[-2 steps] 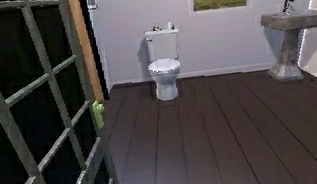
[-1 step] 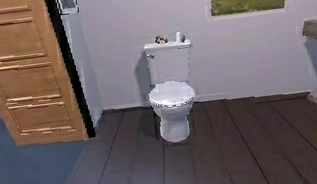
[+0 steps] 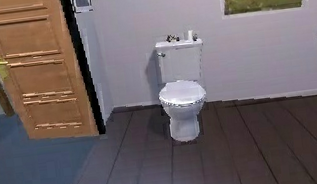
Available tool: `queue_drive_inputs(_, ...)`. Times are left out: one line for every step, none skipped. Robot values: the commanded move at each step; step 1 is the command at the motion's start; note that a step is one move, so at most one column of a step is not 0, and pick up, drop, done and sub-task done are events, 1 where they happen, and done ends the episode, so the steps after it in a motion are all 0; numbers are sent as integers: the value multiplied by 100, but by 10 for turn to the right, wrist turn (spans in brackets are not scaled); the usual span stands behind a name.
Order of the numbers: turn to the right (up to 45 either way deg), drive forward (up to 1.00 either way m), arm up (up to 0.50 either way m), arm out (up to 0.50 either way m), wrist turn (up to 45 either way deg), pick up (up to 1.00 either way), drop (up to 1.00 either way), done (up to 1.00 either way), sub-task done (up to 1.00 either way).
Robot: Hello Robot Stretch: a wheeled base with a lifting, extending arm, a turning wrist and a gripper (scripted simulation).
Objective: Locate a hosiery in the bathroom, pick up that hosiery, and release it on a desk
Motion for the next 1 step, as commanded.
queue_drive_inputs(0,20,0,0,0,0,0,0,0)
